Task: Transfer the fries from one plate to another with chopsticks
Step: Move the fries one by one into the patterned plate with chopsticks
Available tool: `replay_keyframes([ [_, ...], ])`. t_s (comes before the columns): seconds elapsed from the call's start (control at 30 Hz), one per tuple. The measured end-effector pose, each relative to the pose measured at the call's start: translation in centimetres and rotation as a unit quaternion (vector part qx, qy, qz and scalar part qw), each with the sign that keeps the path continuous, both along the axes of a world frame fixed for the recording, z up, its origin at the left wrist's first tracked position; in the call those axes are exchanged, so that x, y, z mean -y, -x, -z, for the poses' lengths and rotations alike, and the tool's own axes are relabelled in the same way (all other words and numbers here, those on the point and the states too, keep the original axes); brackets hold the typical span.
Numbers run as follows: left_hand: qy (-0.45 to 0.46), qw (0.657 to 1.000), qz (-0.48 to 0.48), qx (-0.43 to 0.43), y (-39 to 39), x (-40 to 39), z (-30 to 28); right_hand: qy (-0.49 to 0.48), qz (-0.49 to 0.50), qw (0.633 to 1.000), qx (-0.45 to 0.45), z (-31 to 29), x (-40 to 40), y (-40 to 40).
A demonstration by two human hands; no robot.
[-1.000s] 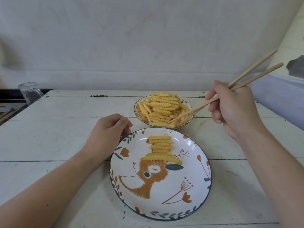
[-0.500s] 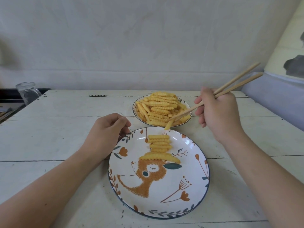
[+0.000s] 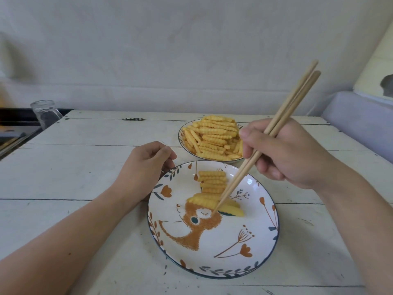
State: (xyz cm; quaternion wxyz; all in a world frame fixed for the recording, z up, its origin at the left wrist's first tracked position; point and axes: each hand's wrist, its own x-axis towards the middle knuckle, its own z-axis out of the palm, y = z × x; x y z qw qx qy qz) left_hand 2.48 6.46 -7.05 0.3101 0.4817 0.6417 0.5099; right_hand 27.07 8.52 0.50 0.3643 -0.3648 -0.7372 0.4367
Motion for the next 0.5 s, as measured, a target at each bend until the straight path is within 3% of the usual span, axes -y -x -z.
replay_keyframes([
  [0.23,0.004,1.0,-0.003,-0.004,0.0,0.0,0.0,-0.019,-0.012,0.996,-0.089,-0.3,-0.6,-1.0],
  [0.37,0.011,1.0,-0.001,-0.001,0.0,0.0,0.0,-0.003,-0.055,0.998,-0.02,0.2,-0.7,-1.0],
  [0.5,0.012,1.0,-0.001,0.0,-0.1,0.1,-0.1,-0.005,-0.02,1.0,-0.002,0.4,-0.9,-0.7],
])
